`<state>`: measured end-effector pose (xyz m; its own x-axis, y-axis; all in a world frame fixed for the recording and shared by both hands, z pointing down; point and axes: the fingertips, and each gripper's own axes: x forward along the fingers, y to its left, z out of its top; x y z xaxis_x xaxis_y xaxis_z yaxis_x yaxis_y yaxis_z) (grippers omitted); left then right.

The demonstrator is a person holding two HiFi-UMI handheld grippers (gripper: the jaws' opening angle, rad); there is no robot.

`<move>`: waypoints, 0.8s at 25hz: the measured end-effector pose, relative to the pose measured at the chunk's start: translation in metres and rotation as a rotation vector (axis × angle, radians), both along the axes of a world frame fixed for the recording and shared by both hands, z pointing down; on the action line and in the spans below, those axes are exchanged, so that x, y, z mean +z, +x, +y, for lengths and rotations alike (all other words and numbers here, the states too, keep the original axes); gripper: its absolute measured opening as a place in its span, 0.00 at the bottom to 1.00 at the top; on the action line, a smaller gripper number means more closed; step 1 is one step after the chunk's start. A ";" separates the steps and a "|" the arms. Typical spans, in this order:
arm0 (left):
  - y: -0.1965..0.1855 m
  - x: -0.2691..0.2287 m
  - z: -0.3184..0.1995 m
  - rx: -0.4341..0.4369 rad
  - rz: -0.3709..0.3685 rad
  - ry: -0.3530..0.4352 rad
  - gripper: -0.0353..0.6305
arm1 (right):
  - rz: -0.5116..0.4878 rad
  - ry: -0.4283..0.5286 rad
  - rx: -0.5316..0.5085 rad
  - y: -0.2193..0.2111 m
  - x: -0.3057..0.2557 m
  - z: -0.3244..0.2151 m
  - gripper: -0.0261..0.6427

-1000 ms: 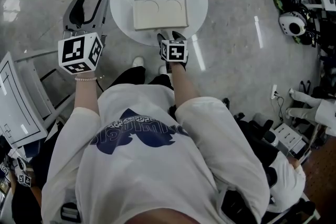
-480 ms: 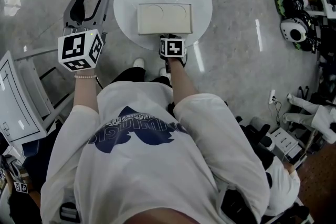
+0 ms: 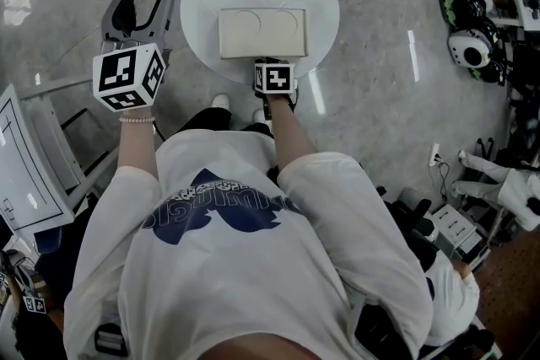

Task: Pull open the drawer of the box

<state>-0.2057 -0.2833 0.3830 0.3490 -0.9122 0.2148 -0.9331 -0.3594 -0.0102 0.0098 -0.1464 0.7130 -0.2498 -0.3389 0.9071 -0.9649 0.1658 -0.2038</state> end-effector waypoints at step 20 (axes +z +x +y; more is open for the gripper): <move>0.001 -0.005 0.013 -0.026 -0.037 0.003 0.41 | -0.036 0.011 -0.028 0.001 -0.004 0.007 0.14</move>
